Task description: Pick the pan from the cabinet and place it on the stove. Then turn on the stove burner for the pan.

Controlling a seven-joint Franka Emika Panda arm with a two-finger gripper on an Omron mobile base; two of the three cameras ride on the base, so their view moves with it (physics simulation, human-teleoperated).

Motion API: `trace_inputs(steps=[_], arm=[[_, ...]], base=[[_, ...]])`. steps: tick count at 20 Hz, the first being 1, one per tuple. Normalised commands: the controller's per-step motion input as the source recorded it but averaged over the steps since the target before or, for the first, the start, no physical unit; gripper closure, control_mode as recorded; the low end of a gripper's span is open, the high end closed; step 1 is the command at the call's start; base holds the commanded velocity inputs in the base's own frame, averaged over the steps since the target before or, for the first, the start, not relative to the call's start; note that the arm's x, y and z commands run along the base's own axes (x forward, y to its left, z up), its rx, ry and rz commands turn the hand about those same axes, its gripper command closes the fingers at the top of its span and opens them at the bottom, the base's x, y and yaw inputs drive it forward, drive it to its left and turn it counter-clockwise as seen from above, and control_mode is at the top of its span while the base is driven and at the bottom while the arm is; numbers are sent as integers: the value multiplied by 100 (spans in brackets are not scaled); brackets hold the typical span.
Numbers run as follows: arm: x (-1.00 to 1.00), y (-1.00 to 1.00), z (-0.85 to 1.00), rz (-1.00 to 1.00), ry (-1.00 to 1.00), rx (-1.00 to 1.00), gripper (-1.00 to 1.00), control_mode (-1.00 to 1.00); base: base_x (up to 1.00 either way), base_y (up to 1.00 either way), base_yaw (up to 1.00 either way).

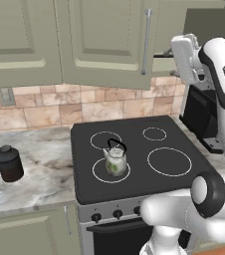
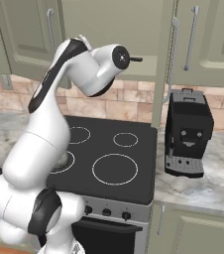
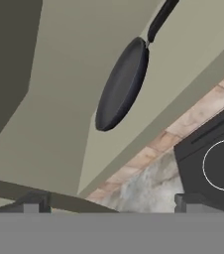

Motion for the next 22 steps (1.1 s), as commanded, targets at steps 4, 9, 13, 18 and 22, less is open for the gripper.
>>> trace_inputs(steps=[4, 9, 13, 18, 22], arm=[[41, 2, 0, 0, 3, 3, -100, -100], [33, 18, 0, 0, 3, 4, -100, -100], [25, 31, 0, 0, 3, 3, -100, -100], [23, 35, 0, 1, 3, 2, -100, -100], [12, 37, 0, 2, 1, 0, -100, -100]], base=[[0, 0, 0], [0, 0, 0], [0, 0, 0], [0, 0, 0], [0, 0, 0]])
